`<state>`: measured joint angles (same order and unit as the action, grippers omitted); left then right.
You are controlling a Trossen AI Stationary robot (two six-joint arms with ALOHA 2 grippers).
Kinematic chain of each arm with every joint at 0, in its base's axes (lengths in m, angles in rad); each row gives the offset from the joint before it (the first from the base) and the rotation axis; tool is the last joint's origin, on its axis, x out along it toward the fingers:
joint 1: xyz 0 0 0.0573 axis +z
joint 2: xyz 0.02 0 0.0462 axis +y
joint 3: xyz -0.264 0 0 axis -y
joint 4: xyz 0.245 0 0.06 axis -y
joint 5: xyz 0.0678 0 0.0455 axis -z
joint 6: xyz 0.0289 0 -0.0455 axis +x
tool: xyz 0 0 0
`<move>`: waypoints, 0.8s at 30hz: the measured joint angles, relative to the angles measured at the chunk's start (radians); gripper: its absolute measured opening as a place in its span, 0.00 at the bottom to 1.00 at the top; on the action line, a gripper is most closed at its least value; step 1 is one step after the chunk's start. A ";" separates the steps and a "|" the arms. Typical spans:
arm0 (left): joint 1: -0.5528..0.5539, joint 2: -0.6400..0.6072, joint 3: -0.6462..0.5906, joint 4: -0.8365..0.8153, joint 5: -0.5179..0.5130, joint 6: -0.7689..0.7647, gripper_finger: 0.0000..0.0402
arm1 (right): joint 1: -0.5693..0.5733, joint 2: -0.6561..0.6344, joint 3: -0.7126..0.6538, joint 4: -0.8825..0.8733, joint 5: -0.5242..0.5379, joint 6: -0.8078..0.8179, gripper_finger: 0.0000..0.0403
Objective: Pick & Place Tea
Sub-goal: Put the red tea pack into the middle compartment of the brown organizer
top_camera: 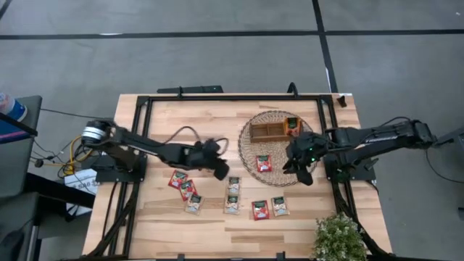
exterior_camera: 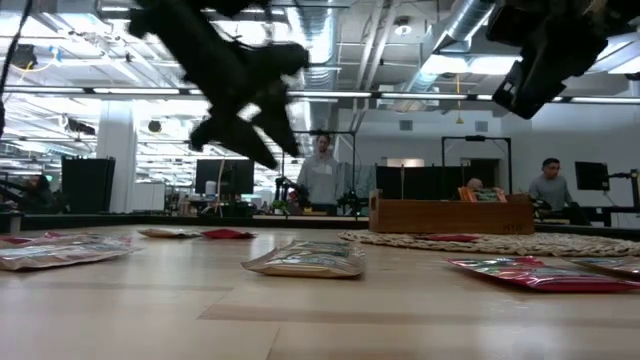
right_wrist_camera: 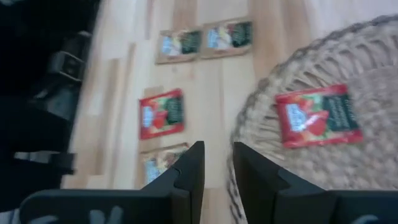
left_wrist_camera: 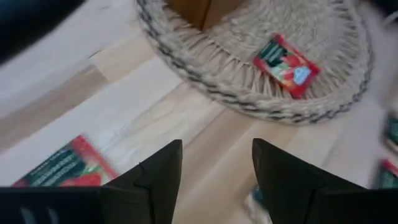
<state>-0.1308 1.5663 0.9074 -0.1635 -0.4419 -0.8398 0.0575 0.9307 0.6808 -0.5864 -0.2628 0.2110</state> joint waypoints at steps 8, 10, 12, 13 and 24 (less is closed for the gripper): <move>-0.034 -0.237 -0.140 -0.001 -0.033 0.061 0.47 | -0.001 -0.052 0.001 0.020 0.050 0.006 0.19; -0.041 -0.286 -0.176 0.002 -0.057 0.055 0.47 | 0.000 -0.074 0.002 0.030 0.076 0.007 0.19; -0.052 -0.331 -0.225 0.019 -0.082 0.045 0.47 | 0.005 -0.094 0.002 0.027 0.099 0.009 0.19; -0.063 -0.353 -0.255 0.050 -0.087 0.047 0.47 | 0.010 -0.103 0.003 0.032 0.115 0.009 0.19; -0.085 -0.541 -0.476 0.418 0.004 0.203 0.47 | 0.034 -0.164 0.000 0.026 0.185 -0.025 0.19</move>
<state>-0.2163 1.0257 0.4312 0.2544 -0.4377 -0.6367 0.0917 0.7663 0.6812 -0.5603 -0.0781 0.1860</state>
